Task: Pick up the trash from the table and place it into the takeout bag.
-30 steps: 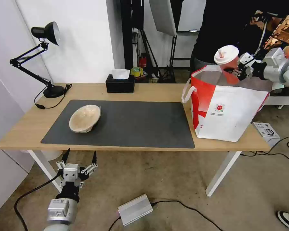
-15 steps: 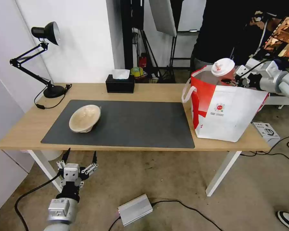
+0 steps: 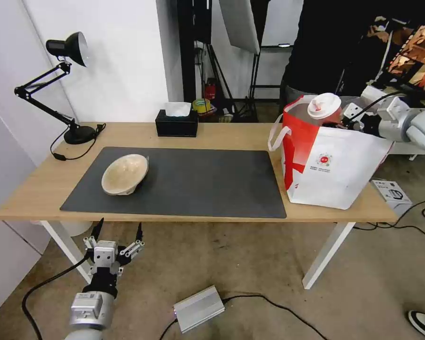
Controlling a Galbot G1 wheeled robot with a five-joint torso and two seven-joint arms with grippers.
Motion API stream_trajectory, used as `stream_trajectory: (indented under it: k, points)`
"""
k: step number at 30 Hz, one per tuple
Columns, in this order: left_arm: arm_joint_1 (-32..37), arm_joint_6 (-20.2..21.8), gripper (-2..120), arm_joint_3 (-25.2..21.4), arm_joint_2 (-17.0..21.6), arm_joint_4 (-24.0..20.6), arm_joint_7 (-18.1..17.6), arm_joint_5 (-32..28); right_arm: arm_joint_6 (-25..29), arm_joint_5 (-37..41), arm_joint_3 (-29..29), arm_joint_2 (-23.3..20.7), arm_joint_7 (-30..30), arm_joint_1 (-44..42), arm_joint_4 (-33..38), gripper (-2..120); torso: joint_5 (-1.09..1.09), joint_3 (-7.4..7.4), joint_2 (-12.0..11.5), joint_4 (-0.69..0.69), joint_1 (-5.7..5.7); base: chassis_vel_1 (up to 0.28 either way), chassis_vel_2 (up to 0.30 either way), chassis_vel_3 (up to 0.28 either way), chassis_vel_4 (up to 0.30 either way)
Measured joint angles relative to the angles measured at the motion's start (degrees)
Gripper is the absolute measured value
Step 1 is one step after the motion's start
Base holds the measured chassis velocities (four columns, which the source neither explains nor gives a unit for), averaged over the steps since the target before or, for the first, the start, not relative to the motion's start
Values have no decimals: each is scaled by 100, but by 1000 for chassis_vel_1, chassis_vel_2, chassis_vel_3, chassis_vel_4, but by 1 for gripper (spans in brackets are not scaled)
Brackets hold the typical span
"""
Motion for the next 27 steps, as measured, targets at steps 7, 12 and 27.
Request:
stream_trajectory:
  k: [7,12,27]
  points:
    - [-4,0,100,9,1,0,0,3,18,-5,2,-8,10,40,-21,35,0,0,0,0,0,0,0,0,0]
    - [-3,0,100,12,1,-2,0,5,21,-4,3,-12,11,94,-22,52,0,0,0,0,0,0,0,0,0]
    - [33,0,100,25,-7,-52,2,16,22,75,126,-124,9,191,134,100,0,0,0,0,0,0,0,0,0]
